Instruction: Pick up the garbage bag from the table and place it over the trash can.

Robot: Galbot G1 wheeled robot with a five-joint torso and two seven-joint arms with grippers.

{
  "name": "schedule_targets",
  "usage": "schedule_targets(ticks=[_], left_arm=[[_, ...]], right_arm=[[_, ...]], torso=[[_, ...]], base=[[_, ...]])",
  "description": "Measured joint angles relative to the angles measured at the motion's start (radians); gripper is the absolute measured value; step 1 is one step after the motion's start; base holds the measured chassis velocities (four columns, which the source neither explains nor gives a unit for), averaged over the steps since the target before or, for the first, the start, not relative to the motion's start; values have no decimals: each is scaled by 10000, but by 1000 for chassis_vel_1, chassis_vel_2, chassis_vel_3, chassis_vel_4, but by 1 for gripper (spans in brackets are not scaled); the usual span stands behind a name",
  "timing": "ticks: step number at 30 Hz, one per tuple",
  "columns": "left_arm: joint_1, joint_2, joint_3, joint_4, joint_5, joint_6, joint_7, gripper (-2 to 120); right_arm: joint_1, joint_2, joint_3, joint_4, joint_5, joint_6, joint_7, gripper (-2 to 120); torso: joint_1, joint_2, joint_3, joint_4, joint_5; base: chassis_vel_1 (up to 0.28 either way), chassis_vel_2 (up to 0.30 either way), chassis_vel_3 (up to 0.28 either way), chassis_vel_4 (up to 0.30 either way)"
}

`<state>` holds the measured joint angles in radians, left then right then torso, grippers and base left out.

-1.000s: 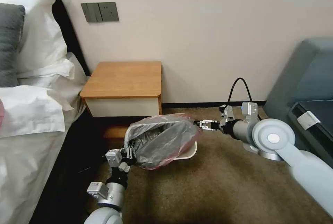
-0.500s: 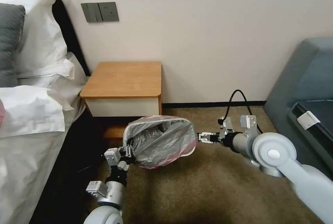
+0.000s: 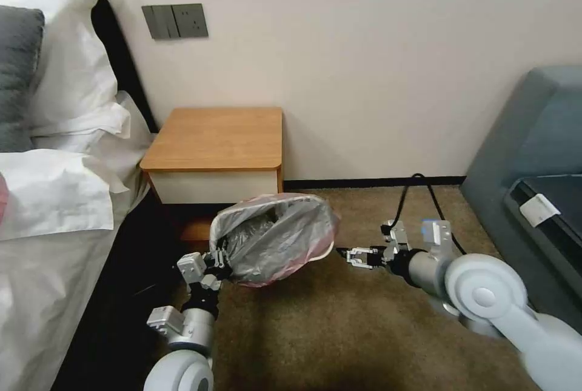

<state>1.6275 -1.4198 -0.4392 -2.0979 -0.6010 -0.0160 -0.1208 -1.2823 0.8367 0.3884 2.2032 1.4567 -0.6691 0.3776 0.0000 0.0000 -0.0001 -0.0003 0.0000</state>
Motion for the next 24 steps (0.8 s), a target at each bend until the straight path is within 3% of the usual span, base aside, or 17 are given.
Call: schedule_targets(ticks=[2, 5, 12, 18, 24], left_arm=[[1, 5, -28, -32, -235, 92, -34, 7], [37, 70, -119, -184, -1219, 384, -150, 7], [52, 178, -124, -491, -2255, 735, -290, 7], [53, 194, -117, -582, -2412, 820, -327, 7], [47, 172, -105, -583, -2397, 823, -337, 7]], right_arm=[[-199, 215, 236, 26, 197, 219, -212, 100], [-722, 1529, 963, -59, 1818, 1561, -1163, 100], [-357, 2956, 902, -404, 4183, 2267, -291, 100], [-249, 3360, 633, -478, 4423, 2485, -81, 98], [-209, 3422, 379, -473, 4162, 2590, -378, 78]], torso=[[0, 0, 0, 2, -2], [0, 0, 0, 1, -2], [0, 0, 0, 3, -1], [0, 0, 1, 4, -2], [0, 0, 0, 3, -2]], base=[[0, 0, 0, 0], [0, 0, 0, 0], [0, 0, 0, 0], [0, 0, 0, 0], [0, 0, 0, 0]])
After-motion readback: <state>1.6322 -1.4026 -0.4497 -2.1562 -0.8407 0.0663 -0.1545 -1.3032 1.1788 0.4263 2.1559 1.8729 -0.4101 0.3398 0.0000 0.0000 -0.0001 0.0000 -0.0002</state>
